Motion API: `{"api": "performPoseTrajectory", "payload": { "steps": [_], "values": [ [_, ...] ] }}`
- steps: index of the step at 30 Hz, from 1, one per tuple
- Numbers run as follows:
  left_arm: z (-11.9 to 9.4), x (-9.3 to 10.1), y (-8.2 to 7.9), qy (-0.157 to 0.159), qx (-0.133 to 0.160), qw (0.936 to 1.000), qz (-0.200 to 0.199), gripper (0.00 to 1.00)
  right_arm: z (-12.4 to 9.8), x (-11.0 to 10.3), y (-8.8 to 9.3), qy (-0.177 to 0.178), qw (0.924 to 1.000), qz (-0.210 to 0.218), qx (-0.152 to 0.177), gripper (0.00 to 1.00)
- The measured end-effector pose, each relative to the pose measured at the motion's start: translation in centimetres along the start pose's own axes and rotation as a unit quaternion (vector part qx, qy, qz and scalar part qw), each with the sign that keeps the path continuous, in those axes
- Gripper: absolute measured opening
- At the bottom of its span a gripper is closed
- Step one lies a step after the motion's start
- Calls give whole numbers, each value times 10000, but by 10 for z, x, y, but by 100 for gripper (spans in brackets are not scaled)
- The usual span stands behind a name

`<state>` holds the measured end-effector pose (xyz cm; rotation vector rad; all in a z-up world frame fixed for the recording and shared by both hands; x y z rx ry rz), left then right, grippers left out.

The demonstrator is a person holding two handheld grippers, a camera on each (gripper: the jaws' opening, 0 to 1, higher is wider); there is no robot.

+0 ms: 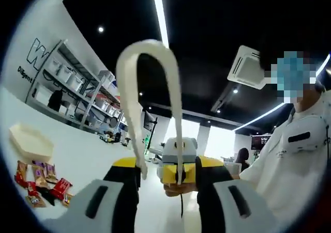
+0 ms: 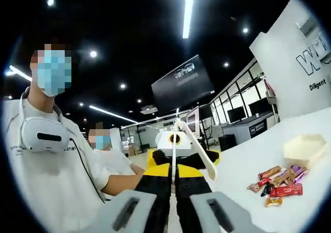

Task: Place the target food into the container with the food tongs after gripping and lifting it, then release it inside without dropping or visibly crushing the food.

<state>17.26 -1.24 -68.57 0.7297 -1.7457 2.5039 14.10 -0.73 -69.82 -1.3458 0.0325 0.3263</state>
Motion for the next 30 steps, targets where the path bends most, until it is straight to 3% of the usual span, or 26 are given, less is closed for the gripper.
{"api": "performPoseTrajectory", "payload": {
  "steps": [6, 9, 10, 14, 18, 24, 26, 27, 28, 30],
  "values": [
    [0, 9, -4, 125, -26, 9999, -66, 33, 4, -6, -1, -125, 9999, 73, 77, 0],
    [-1, 5, 0, 51, -268, 9996, 96, 30, 3, -4, 3, -44, 9988, -411, -244, 0],
    [-2, 6, 0, 82, -279, 9996, 47, 28, 4, -9, 8, -173, 9985, -354, -388, 0],
    [-5, 3, 6, 37, -396, 9992, 46, 28, 4, -3, 9, -15, 9983, -388, -428, 0],
    [-7, -1, 14, -89, -653, 9977, 165, 28, 0, 1, 21, 108, 9952, -419, -877, 0],
    [-9, -5, 19, -155, -798, 9965, 193, 28, -3, 4, 33, 210, 9891, -425, -1397, 0],
    [-8, -5, 20, -162, -837, 9962, 202, 28, -2, 3, 36, 198, 9889, -270, -1449, 0],
    [-8, -5, 20, -168, -842, 9961, 205, 28, -2, 2, 39, 218, 9894, 25, -1438, 0],
    [-7, -4, 19, -177, -815, 9963, 184, 29, 2, 0, 37, 192, 9916, 400, -1212, 0],
    [-6, -5, 11, -245, -653, 9976, 54, 30, 5, 2, 29, 105, 9956, -20, -928, 0]
  ]
}}
Point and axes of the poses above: the point that each gripper's makers call its tool centre point, and the gripper's own axes: z roughly forward along the fingers, x roughly to its right, y roughly out of its underside, the point moved 1 cm from there along -z, roughly backward along the fingers, and after that the axes turned 13 degrees about -y, right-handed, at the moved point
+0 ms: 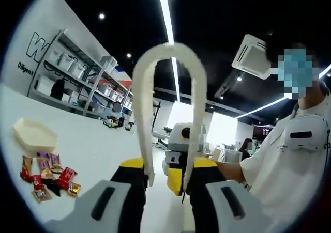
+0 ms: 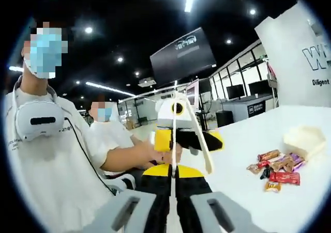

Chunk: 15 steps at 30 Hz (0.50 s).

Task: Place the target food into the container with the food tongs after gripping and lifting it, then release it inside without dropping or visibly crushing the food.

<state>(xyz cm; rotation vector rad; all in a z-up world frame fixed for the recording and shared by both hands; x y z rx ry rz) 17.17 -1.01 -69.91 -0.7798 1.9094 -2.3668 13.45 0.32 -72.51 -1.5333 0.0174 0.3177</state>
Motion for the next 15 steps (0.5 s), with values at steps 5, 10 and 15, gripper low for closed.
{"api": "performPoseTrajectory", "payload": {
  "steps": [5, 10, 15],
  "values": [
    [1, 11, -8, 7, 167, 9997, 180, 33, 2, -8, -9, -317, 9954, 147, 895, 0],
    [1, 16, -11, 99, 104, 9998, 162, 32, 4, -15, -17, -448, 9921, -75, 1170, 0],
    [2, 17, -12, 76, 59, 9998, 187, 33, 2, -14, -22, -396, 9920, -207, 1182, 0]
  ]
}}
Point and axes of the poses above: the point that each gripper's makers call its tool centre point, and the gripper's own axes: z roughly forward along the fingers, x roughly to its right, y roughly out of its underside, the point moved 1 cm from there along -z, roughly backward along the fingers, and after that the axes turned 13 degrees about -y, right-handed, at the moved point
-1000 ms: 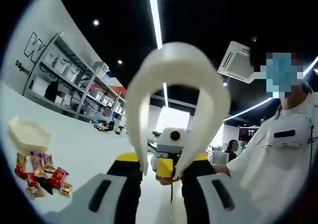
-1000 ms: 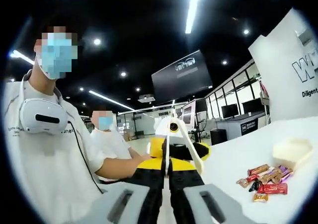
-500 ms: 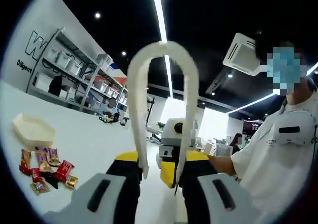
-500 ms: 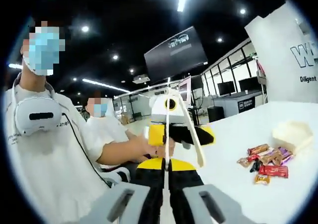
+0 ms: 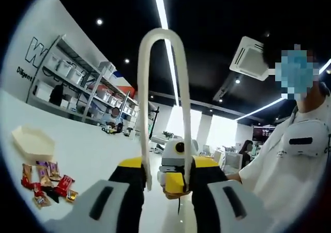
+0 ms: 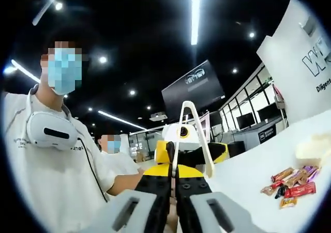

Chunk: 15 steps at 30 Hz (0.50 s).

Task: Place the target food into the container with the food tongs after gripping and lifting it, then release it inside without dropping or visibly crushing the food.

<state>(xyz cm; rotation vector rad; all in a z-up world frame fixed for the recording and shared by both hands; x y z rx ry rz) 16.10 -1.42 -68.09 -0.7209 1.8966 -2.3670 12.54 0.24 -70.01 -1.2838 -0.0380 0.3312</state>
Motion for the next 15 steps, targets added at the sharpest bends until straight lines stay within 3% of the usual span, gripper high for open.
{"api": "performPoseTrajectory", "payload": {
  "steps": [8, 12, 14, 15],
  "values": [
    [-1, 7, -3, 63, -53, 9998, -189, 27, 0, -6, -4, -89, 9998, 16, 167, 0],
    [-2, 7, -3, 55, -116, 9999, -77, 25, 2, -5, -3, -63, 9999, 95, 124, 0],
    [-2, 4, -1, -17, -162, 9998, -86, 25, 1, -2, -1, -4, 9998, 189, 72, 0],
    [-3, 1, 2, -90, -229, 9997, -86, 25, -1, 4, 4, 130, 9994, -229, -242, 0]
  ]
}}
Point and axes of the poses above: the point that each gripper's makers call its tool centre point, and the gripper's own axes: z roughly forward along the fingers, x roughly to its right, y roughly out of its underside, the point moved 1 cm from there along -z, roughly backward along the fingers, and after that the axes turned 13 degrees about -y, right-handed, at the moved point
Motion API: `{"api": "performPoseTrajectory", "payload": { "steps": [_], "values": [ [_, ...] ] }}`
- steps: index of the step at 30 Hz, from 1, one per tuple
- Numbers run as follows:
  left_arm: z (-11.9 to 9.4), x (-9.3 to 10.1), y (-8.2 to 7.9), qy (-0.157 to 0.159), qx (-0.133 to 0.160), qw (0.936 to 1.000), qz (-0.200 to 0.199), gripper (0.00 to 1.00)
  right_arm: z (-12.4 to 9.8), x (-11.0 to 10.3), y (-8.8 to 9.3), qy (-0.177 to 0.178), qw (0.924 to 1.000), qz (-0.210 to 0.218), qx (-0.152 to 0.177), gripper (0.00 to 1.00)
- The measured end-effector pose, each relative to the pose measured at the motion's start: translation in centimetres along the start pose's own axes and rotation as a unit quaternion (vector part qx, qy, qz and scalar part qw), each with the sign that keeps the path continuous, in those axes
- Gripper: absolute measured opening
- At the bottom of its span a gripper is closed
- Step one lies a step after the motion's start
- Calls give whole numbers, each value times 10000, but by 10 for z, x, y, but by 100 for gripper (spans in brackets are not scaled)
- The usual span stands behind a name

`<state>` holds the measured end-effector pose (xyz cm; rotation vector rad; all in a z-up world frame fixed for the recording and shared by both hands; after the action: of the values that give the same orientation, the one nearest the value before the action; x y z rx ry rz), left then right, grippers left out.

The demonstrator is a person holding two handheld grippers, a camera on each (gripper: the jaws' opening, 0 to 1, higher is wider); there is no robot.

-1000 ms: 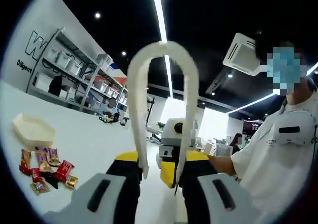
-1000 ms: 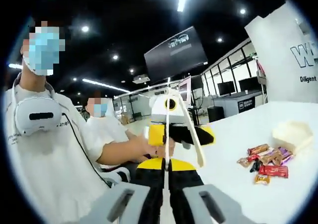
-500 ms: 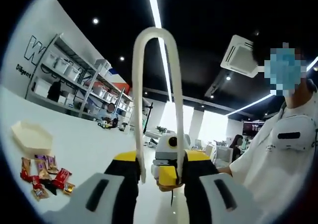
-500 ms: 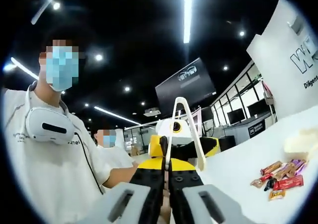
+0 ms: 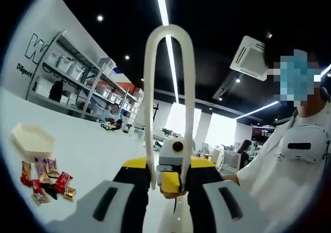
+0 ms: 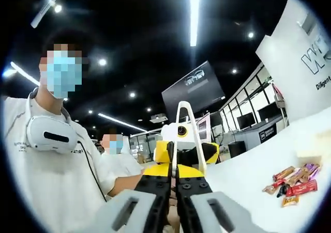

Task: Place the target food into the container with the food tongs after gripping and lifting it, then release it inside without dropping or visibly crushing the food.

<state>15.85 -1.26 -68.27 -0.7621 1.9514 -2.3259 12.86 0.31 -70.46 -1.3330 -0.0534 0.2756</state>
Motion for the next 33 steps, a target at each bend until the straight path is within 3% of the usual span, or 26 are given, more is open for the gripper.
{"api": "performPoseTrajectory", "payload": {
  "steps": [4, 6, 10, 12, 14, 16, 18, 19, 20, 22, 23, 26, 31, 33],
  "values": [
    [-2, -10, 4, -209, 5, 9998, -6, 26, -1, 3, 8, 165, 9994, 168, -245, 0],
    [-5, -18, -1, -368, 156, 9992, -40, 26, -5, 10, 14, 501, 9968, 459, -418, 0],
    [-11, -32, -6, -629, 229, 9977, -76, 26, -13, 20, 20, 864, 9933, 192, -737, 0],
    [-14, -47, -5, -1008, 217, 9946, 116, 26, -20, 27, 26, 1172, 9883, 231, -951, 1],
    [-16, -55, -1, -1165, 129, 9930, 136, 26, -28, 37, 34, 1547, 9802, 200, -1217, 4],
    [-20, -70, 4, -1544, 58, 9873, 371, 26, -35, 44, 41, 1886, 9713, 151, -1440, 4],
    [-22, -81, 9, -1825, -34, 9822, 453, 26, -38, 49, 40, 2155, 9676, 202, -1304, 4],
    [-22, -82, 10, -1828, -18, 9823, 413, 26, -43, 52, 40, 2371, 9626, 249, -1288, 4],
    [-23, -84, 11, -1850, 5, 9820, 375, 25, -51, 59, 42, 2667, 9529, 162, -1436, 3],
    [-24, -92, 14, -1968, -25, 9799, 313, 25, -62, 66, 48, 2960, 9375, -62, -1830, 2],
    [-24, -96, 17, -2050, -61, 9782, 321, 25, -65, 67, 50, 3021, 9333, -122, -1940, 1],
    [-22, -102, 21, -2147, -107, 9762, 269, 25, -68, 69, 55, 3110, 9307, 25, -1926, 5],
    [-16, -110, 29, -2226, -111, 9745, 249, 25, -76, 71, 59, 3346, 9229, 141, -1902, 24],
    [-11, -114, 32, -2209, -55, 9747, 346, 25, -78, 67, 60, 3414, 9210, 99, -1874, 23]
  ]
}}
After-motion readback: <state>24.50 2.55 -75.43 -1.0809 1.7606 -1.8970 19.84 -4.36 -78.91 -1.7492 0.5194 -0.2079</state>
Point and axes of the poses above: the point that each gripper's makers call its tool centre point, and the gripper's own axes: z roughly forward along the fingers, x roughly to its right, y roughly out of its underside, the point moved 1 cm from there along -z, roughly backward along the fingers, and after that the axes turned 13 degrees about -y, right-handed, at the moved point
